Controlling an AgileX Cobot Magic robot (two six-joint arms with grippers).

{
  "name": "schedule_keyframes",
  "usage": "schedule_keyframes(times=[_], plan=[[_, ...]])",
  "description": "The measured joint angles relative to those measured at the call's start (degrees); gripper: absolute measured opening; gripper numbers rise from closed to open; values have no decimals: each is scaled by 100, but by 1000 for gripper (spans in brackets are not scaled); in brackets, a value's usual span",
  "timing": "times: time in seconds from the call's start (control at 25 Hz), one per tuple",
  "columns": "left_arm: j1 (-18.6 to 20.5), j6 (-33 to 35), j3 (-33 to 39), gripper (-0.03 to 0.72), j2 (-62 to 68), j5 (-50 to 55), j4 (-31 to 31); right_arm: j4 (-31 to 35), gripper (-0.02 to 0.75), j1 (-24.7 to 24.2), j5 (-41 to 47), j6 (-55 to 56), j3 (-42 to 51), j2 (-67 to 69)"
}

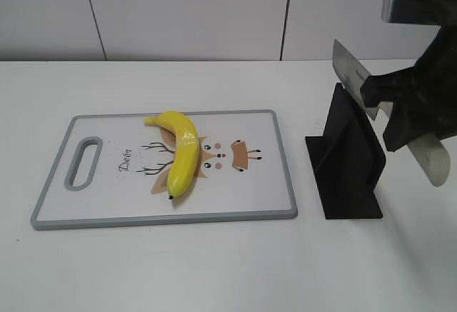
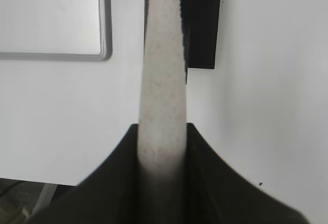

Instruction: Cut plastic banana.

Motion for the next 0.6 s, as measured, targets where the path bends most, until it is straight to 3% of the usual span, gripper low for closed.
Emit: schedule_keyframes(times=[0.6], plan=[[0, 0, 0, 493, 0, 0, -184, -12, 170, 5, -61, -391, -1026, -718]])
